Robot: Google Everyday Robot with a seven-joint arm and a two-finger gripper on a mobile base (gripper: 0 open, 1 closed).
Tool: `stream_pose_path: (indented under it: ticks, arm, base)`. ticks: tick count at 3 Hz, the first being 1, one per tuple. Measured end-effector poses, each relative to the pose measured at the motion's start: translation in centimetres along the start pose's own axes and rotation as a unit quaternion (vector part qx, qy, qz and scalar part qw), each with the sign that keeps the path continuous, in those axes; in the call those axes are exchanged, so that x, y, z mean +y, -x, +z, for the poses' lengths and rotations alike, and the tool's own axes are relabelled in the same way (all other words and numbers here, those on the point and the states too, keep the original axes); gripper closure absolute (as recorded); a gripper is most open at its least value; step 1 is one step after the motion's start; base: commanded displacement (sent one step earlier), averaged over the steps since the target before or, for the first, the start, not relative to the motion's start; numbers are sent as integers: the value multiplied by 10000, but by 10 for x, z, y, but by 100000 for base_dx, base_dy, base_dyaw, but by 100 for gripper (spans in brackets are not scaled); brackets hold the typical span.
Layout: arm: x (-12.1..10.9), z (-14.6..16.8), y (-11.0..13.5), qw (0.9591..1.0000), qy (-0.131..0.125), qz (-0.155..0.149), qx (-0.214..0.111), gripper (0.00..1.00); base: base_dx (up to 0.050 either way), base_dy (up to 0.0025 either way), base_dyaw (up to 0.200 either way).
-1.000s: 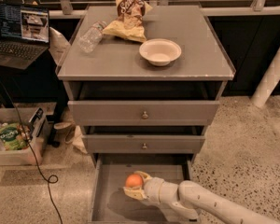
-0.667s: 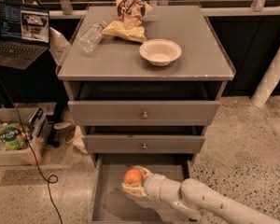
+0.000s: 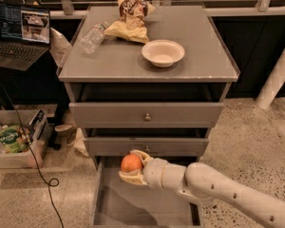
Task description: Pick orange from bottom drawer and place on counter
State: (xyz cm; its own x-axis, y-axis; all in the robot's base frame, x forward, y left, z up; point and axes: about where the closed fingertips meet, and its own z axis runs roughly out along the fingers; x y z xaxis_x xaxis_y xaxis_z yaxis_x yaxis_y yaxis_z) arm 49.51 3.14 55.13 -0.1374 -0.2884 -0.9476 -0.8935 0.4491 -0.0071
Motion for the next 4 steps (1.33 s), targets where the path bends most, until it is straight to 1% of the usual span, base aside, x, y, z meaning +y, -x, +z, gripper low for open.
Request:
stream_pose_path:
  ticks: [1, 2, 3, 4]
  arm:
    - [14, -13, 75, 9969, 164, -764, 12, 100]
    - [23, -21, 124, 9912, 251, -1297, 77, 100]
    - [23, -21, 124, 9912, 251, -1297, 77, 100]
    - [25, -24, 151, 9893, 151, -1454, -16, 100]
  base:
    - [0, 0, 0]
    - [0, 0, 0]
    - [0, 0, 0]
    - [0, 0, 0]
